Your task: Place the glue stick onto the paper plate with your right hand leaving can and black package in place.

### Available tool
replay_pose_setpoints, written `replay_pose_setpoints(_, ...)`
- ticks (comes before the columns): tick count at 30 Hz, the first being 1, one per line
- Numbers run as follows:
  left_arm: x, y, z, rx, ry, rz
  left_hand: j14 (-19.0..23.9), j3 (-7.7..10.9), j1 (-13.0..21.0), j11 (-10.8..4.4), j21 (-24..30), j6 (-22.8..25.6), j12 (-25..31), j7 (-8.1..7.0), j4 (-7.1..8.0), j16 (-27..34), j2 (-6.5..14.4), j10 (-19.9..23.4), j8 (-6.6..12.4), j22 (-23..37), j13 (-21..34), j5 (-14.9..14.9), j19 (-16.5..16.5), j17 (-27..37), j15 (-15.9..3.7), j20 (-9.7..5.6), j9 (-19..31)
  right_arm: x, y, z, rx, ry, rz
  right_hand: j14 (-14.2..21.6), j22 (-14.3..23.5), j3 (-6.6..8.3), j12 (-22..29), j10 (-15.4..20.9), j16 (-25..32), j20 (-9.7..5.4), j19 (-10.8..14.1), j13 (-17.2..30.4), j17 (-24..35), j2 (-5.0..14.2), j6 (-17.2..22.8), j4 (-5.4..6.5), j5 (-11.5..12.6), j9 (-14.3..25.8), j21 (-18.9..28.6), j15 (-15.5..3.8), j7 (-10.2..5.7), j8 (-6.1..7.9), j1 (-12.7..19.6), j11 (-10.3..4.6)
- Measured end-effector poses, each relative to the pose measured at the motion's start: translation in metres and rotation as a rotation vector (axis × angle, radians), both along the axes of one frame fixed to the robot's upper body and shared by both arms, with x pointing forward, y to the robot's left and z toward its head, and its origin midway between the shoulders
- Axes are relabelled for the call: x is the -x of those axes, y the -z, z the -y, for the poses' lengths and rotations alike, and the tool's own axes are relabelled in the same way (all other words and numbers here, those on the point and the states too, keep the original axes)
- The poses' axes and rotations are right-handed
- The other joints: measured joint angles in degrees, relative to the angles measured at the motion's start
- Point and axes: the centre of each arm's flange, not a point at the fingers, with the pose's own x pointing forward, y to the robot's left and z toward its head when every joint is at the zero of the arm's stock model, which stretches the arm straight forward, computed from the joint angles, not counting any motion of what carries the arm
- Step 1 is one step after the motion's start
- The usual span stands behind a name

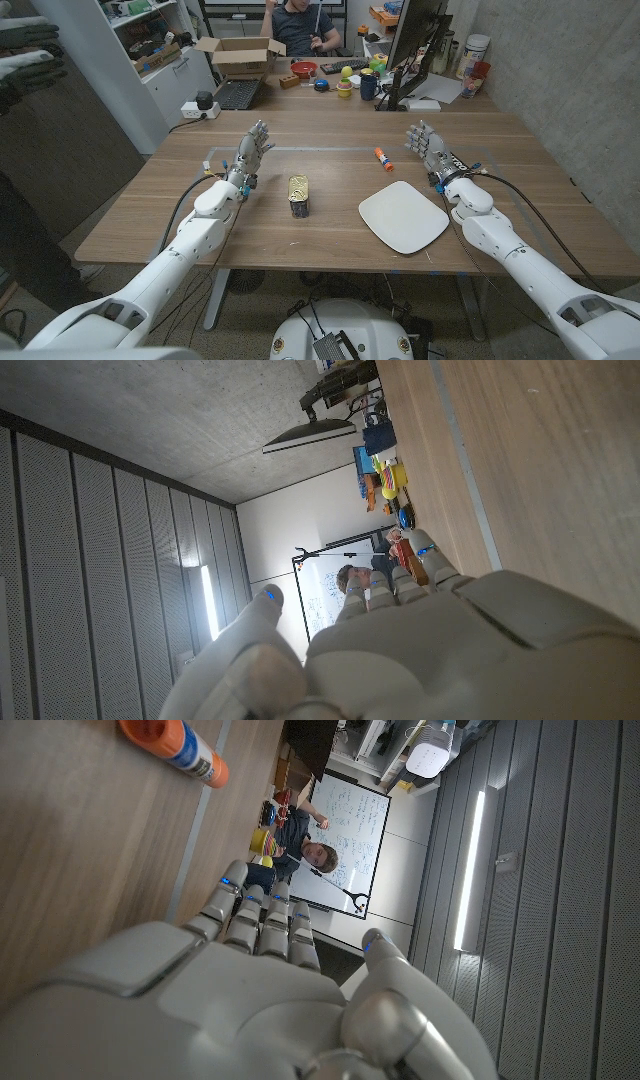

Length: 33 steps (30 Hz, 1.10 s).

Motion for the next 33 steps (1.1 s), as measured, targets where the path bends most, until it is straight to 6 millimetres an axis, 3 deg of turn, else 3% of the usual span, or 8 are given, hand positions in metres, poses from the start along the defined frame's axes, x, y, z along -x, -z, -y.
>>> replay_pose_setpoints(9, -0.004, -0.002, -0.001, 0.003, -0.001, 0.0, 0.02, 0.0, 0.0, -0.07, 0.09, 0.0, 0.0, 0.0, 0.0, 0.0, 0.0, -0.07, 0.0, 0.0, 0.0, -0.01, 0.0, 0.0, 0.02, 0.0, -0.01, -0.001, -0.007, -0.003, 0.05, 0.029, 0.006, 0.0, 0.0, 0.57, 0.0, 0.0, 0.0, 0.0, 0.0, 0.0, -0.17, -0.31, 0.0, -0.58, 0.0, 0.0, 0.43, 0.0, 0.0, 0.0, 0.92, 0.0)
replay_pose_setpoints(21, -0.005, 0.001, -0.006, 0.018, -0.004, -0.005, 0.03, -0.01, 0.0, -0.07, 0.09, 0.01, 0.0, 0.01, -0.01, 0.0, 0.0, -0.07, 0.0, -0.01, -0.01, -0.02, 0.0, -0.01, 0.02, 0.0, -0.01, 0.005, -0.018, -0.007, 0.174, 0.105, 0.028, -0.01, -0.01, 0.71, 0.0, -0.01, 0.0, -0.43, 0.89, -0.01, -0.16, -1.73, -0.23, -2.52, 0.0, -0.01, 0.1, -0.01, -0.22, 0.0, 2.79, 0.0)
replay_pose_setpoints(28, -0.005, 0.004, -0.006, 0.014, -0.003, -0.012, 0.03, -0.01, 0.0, -0.06, 0.08, 0.01, -0.01, 0.01, -0.01, -0.01, 0.0, -0.06, 0.0, -0.01, -0.01, -0.02, 0.01, -0.02, 0.03, 0.0, -0.01, 0.012, -0.025, -0.01, 0.257, 0.176, 0.055, 0.3, -0.01, 0.94, 0.0, -0.34, 0.0, -0.49, 1.59, -0.01, -0.16, -2.33, -0.23, -4.3, 0.0, -0.01, 0.09, -0.31, -0.22, 0.0, 4.76, 0.32)
replay_pose_setpoints(33, -0.005, 0.005, -0.006, 0.013, -0.003, -0.014, 0.03, -0.02, 0.0, -0.06, 0.08, 0.01, -0.04, 0.01, -0.01, -0.01, 0.0, -0.06, 0.0, -0.01, -0.02, -0.02, 0.01, -0.02, 0.03, 0.0, -0.02, 0.017, -0.032, -0.014, 0.326, 0.241, 0.082, 0.87, -0.02, 1.03, 0.0, -0.34, 0.0, -0.93, 2.58, -0.01, -0.4, -3.25, -0.23, -6.32, 0.0, -0.01, -0.29, -0.89, -0.22, 0.0, 7.18, 0.32)
